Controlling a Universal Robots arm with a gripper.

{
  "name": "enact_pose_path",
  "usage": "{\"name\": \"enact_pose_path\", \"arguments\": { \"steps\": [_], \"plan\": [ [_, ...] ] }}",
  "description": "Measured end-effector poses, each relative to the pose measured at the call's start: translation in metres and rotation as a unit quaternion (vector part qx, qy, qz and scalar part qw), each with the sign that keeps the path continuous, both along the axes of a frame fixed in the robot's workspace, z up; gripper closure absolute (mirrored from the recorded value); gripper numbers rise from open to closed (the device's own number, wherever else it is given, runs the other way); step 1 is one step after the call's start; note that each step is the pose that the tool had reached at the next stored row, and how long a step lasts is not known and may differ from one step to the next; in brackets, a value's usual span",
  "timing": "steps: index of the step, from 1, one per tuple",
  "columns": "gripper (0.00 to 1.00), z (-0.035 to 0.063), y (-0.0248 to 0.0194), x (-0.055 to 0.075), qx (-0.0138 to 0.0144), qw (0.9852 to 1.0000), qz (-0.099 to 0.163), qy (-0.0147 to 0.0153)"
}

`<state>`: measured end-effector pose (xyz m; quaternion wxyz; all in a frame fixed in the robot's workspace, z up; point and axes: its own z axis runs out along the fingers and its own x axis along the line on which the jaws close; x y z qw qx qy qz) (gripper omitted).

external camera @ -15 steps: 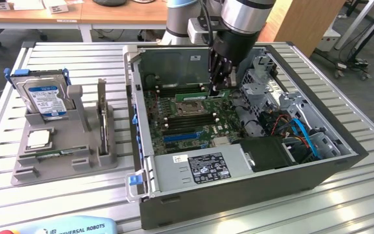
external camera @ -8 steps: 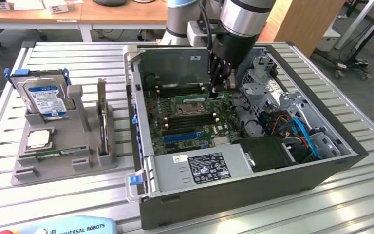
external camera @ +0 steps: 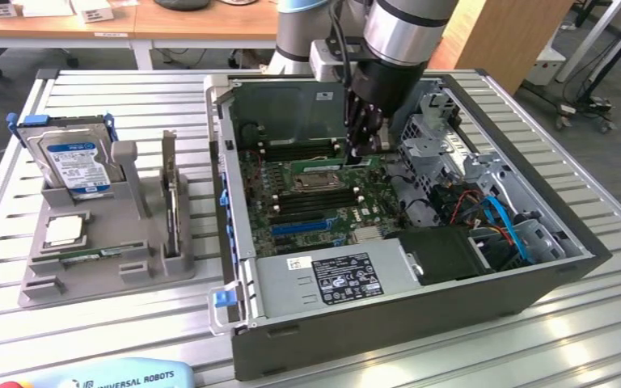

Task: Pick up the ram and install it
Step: 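Insert the ram into the slot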

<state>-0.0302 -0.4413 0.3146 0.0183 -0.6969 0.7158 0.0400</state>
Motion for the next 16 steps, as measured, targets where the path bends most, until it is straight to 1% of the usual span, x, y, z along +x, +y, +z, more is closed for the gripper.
{"name": "enact_pose_path", "arguments": {
  "steps": [16],
  "plan": [
    [0.88,-0.0129,0.0,0.0,-0.0001,1.0,0.0,0.0]
  ]
}}
